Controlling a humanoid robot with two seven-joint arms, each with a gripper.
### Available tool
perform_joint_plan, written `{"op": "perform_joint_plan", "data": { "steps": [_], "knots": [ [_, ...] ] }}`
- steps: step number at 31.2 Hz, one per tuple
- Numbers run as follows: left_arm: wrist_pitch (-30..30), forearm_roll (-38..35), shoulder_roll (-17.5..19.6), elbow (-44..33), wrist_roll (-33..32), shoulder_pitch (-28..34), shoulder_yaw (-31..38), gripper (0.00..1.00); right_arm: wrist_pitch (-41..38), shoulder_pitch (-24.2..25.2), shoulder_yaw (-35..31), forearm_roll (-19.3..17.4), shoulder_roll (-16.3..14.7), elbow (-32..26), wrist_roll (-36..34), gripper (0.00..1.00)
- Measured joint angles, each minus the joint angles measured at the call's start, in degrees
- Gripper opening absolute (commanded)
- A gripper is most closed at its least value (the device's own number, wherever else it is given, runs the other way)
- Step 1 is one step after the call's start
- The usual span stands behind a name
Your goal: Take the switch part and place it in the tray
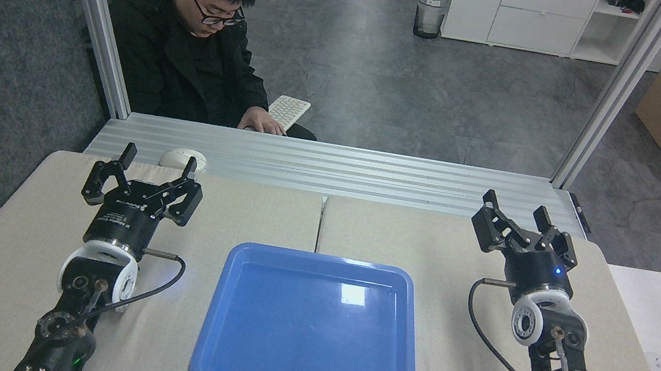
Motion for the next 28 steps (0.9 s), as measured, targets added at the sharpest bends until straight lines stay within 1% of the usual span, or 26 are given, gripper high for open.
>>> {"op": "perform_joint_plan", "data": {
  "steps": [20,28],
  "knots": [
    [0.0,0.0,0.0,0.0,0.2,0.3,0.0,1.00,0.0,0.0,0.0,0.1,0.0,0.0,0.0,1.00],
    [0.1,0.0,0.0,0.0,0.4,2.5,0.0,1.00,0.0,0.0,0.0,0.1,0.0,0.0,0.0,1.00]
  ]
}}
